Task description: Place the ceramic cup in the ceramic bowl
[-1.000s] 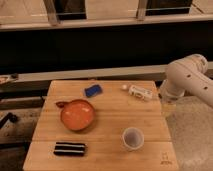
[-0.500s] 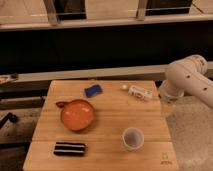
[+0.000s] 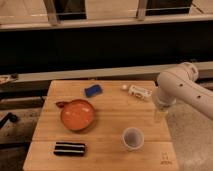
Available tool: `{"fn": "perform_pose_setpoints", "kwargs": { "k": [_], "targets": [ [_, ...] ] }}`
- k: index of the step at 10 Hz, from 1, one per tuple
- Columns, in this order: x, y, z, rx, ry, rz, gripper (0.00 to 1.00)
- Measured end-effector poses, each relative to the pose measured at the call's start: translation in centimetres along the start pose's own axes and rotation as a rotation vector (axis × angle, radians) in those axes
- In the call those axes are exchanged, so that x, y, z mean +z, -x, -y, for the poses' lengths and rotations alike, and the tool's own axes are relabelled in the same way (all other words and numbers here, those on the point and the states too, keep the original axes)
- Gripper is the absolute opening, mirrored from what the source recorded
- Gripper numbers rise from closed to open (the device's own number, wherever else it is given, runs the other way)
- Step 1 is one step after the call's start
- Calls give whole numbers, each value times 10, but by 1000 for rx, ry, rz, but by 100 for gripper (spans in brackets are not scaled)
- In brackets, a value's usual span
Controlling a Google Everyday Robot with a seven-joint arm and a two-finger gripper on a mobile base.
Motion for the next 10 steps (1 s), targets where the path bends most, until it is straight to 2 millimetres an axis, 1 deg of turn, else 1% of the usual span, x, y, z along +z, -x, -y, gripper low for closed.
{"fn": "perform_pose_setpoints", "kwargs": {
  "k": [1,2,4,5,6,8,10],
  "targets": [
    [2,2,-3,-10,2,7,80],
    [3,9,-6,-24,4,16,80],
    [5,34,-11,-58,6,35,80],
    [5,38,-12,-64,10,41,80],
    [8,45,-21,-86,25,54,80],
    [10,50,-25,-98,44,70,80],
    [16,56,-38,-109,73,91,80]
  ]
}}
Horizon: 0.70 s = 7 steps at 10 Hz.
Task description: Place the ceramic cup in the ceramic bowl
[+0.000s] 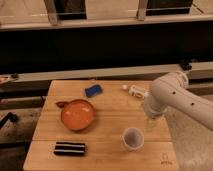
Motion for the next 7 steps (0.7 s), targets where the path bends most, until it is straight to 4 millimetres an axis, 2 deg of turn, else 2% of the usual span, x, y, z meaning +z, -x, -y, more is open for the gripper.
{"fn": "perform_pose_setpoints", "kwargs": {
  "k": [4,7],
  "targets": [
    [12,10,-7,-22,23,30,80],
    [26,32,-18,-62,56,59,80]
  ]
}}
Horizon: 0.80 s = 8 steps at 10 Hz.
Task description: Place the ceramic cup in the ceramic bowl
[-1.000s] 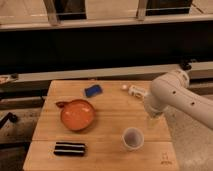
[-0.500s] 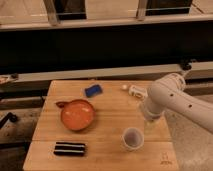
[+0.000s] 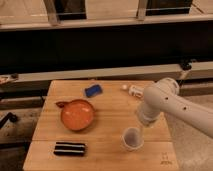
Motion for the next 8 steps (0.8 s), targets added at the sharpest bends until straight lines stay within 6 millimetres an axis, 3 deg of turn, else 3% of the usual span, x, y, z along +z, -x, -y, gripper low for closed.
{"fn": "perform_pose_setpoints", "kwargs": {
  "k": [3,6,8],
  "targets": [
    [12,0,-5,-5,13,12,80],
    [39,2,-14,-17,28,12,80],
    [42,3,-15,-18,31,9,80]
  ]
}}
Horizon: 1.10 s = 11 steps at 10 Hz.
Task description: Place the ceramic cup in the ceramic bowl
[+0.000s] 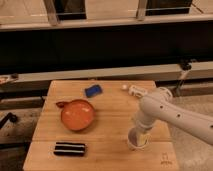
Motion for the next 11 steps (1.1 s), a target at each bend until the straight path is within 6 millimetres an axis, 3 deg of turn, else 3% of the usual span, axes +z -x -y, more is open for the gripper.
{"fn": "perform_pose_setpoints", "kwargs": {
  "k": [9,11],
  "targets": [
    [21,-7,-4,10,12,-23,80],
    [22,-11,-6,16,11,-27,75]
  ]
}}
